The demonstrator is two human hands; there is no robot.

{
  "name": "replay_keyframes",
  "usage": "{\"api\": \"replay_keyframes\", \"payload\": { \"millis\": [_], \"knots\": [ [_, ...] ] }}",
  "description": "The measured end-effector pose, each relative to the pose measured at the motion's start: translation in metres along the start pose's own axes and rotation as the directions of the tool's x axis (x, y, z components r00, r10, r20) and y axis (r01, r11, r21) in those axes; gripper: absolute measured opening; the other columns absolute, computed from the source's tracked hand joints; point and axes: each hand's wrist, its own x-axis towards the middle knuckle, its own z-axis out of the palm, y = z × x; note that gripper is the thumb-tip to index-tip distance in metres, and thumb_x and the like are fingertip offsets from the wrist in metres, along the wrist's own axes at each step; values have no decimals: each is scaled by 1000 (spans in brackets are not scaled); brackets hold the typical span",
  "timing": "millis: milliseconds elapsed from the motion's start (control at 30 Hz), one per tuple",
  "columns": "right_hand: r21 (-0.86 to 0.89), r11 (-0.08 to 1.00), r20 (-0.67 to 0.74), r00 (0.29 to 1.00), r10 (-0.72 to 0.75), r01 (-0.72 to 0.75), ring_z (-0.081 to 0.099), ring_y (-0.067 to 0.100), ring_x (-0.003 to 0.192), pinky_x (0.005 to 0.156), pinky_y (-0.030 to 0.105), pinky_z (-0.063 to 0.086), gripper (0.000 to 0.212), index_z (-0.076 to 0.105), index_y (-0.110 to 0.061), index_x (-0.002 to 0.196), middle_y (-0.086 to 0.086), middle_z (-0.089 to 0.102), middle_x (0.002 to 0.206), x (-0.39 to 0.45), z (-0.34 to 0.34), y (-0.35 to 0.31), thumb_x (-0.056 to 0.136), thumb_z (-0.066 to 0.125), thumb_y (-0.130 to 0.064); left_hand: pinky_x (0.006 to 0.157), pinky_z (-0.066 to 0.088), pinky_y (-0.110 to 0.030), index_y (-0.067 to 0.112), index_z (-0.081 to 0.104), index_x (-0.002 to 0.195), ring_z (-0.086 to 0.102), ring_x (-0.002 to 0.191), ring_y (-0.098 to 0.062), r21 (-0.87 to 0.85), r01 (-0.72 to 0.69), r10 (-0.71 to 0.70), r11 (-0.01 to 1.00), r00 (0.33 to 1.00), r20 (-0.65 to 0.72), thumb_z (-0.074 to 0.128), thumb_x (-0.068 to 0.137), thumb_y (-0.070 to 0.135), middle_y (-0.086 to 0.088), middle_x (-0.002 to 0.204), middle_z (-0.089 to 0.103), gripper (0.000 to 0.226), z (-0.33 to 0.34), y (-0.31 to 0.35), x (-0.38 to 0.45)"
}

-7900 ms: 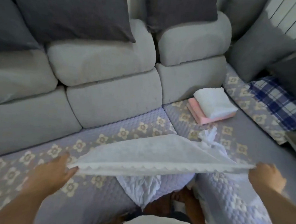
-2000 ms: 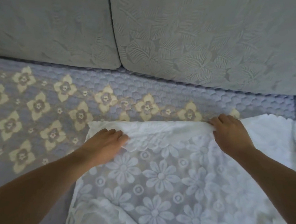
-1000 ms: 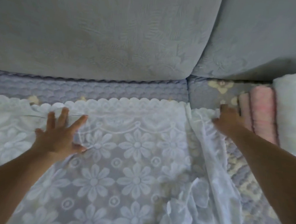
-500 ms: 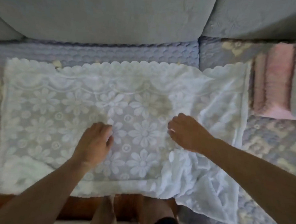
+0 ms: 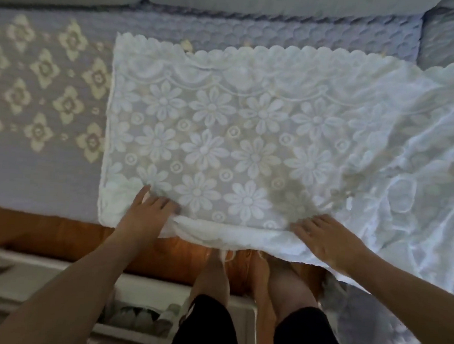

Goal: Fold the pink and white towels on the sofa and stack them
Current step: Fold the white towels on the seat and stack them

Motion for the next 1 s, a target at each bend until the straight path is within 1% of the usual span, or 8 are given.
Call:
{"api": "replay_keyframes", "payload": {
  "millis": [133,233,367,500,667,800,900,1000],
  "knots": [
    [117,893,-16,898,440,-436,57,31,44,42,34,48,39,66,-8,91,6,57,69,18,-41,13,56,78,5,59,55,-38,11,66,93,62,56,-30,-160,64,-82,985,990,-112,36,82,28,-4,68,62,36,-37,-33,9],
    [211,706,-91,706,703,-676,63,37,67,60,45,57,31,64,-7,108,13,59,85,37,-64,46,77,64,-2,70,51,-38,20,53,110,65,77,-29,-339,277,-308,899,951,-39,38,96,43,0,87,61,31,-53,-68,24],
    [162,780,-134,770,624,-605,55,46,106,86,53,49,65,51,-6,138,23,56,125,65,-73,65,80,72,-28,102,40,-46,31,41,143,60,114,-30,-159,369,-346,916,925,156,29,97,67,-5,122,63,60,-47,-103,48],
    [138,911,-9,920,393,-388,57,37,111,91,48,50,79,45,-13,146,15,54,133,95,-70,33,78,79,-36,114,29,-49,29,44,136,58,116,-26,-57,384,-373,922,916,147,40,97,44,-2,120,64,41,-34,-113,60],
    [88,853,-125,844,522,-515,55,37,104,87,48,50,72,52,-10,138,15,57,122,111,-62,25,75,80,-33,109,33,-46,26,54,119,62,107,-23,19,440,-437,898,883,171,48,94,32,2,104,64,26,-38,-120,59],
    [111,834,32,841,541,-540,54,32,98,85,42,50,31,65,-14,101,11,55,111,119,-70,39,80,77,-33,95,42,-37,28,60,119,60,110,-27,-11,472,-459,882,862,218,49,95,36,-5,116,61,28,-47,-133,51],
    [235,817,95,849,520,-527,58,28,83,72,38,49,16,55,-13,95,6,58,92,121,-84,45,93,63,-27,95,41,-37,16,51,110,61,106,-31,-162,576,-533,801,810,246,41,103,28,-10,105,66,17,-64,-134,38],
    [387,707,133,795,591,-591,53,25,62,60,35,42,16,38,-19,92,-3,52,68,117,-107,53,101,49,-26,84,43,-34,16,49,114,67,96,-29,-87,550,-544,831,835,85,41,105,24,-7,101,70,15,-91,-141,28]
  ]
}}
